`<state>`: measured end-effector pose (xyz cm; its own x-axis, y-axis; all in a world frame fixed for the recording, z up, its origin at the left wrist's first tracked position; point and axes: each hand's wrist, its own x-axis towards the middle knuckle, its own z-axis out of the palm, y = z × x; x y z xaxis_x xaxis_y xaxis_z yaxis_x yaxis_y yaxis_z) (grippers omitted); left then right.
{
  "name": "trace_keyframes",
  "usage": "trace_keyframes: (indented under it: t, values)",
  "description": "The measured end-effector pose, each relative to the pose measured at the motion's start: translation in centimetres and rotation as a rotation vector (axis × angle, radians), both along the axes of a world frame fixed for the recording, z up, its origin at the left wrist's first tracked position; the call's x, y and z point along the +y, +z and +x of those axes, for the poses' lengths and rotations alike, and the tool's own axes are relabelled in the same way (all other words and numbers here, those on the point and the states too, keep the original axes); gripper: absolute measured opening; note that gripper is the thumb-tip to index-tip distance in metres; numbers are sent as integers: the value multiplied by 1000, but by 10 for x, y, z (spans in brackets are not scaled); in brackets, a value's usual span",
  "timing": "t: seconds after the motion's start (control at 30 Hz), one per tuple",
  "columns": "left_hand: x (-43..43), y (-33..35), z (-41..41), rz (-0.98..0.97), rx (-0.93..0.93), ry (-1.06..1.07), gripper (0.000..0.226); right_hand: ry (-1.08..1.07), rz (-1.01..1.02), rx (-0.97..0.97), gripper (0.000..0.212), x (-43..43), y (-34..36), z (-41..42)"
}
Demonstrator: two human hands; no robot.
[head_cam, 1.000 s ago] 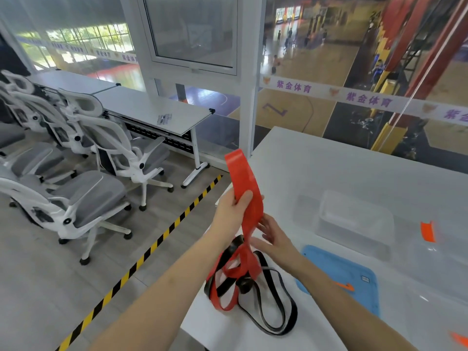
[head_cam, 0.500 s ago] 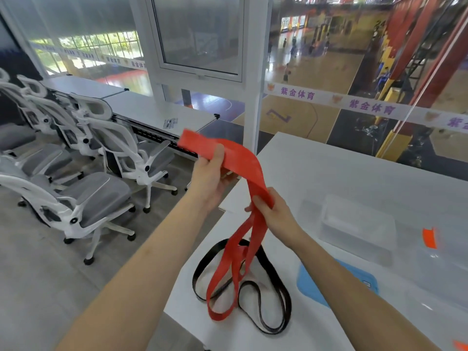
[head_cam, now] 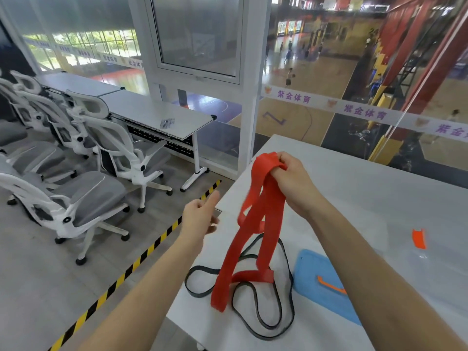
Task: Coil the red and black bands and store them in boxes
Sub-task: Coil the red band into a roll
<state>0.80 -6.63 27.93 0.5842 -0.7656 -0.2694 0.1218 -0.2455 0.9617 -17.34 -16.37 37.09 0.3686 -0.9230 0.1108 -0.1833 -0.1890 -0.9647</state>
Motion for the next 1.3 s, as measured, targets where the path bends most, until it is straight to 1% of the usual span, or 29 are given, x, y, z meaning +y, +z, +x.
trace_keyframes:
  t: [0.07,0.1,0.13,0.2,0.27,0.3,0.33,0.4,0.43,0.53,0.57,0.63,0.67,0.73,0.77,0.8,0.87,0.93,1.0,1.07,1.13,1.2,1.27,1.3]
  values:
    - [5,-6,5,-120,-196,-5,41,26,-13,31,19,4,3,-2]
    - [5,-4,4,-204,-235,-66,36,31,-26,41,18,7,6,-1]
    - [4,0,2,-277,-264,-158,40,29,-46,47,16,10,9,0]
    - [-3,6,-6,-394,-281,-378,66,31,-102,52,14,14,16,3]
    - [-8,15,-22,-424,-262,-562,84,57,-152,90,13,19,24,3]
    - [-10,18,-32,-411,-256,-586,88,66,-180,131,13,22,27,3]
    - [-11,21,-42,-402,-250,-558,87,63,-211,178,12,24,29,2]
    - [-15,23,-59,-403,-218,-452,78,41,-267,257,12,29,32,1]
    - [-17,23,-66,-405,-186,-426,69,22,-289,291,13,31,34,-1]
    - [-25,29,-78,-372,-171,-379,32,17,-334,351,15,35,39,-14]
    - [-26,31,-79,-373,-153,-363,27,44,-326,356,15,35,40,-22]
    - [-29,34,-78,-407,-51,-357,22,60,-298,330,25,37,42,-43]
    - [-30,37,-77,-414,2,-357,22,15,-307,298,31,39,40,-55]
    - [-33,43,-74,-427,116,-373,24,-142,-323,215,31,42,26,-75]
    - [-35,47,-74,-454,182,-397,25,-187,-294,188,31,44,13,-82]
    - [-37,52,-76,-484,245,-418,26,-177,-238,177,34,47,-3,-86]
    - [-43,66,-82,-518,335,-441,29,-79,-104,166,47,57,-39,-87]
    - [-48,80,-91,-528,408,-453,36,-25,-19,121,66,68,-69,-83]
    - [-50,90,-97,-528,442,-473,42,-66,17,60,82,77,-88,-77]
    - [-49,100,-101,-548,485,-472,44,-91,51,19,89,81,-96,-73]
    - [-49,114,-103,-588,569,-436,43,-79,66,37,80,82,-103,-70]
    - [-48,130,-103,-627,624,-402,36,-99,79,92,66,86,-104,-66]
    - [-46,148,-103,-669,639,-402,27,-131,77,105,53,86,-103,-65]
    - [-45,155,-102,-689,627,-407,24,-154,66,99,42,86,-101,-66]
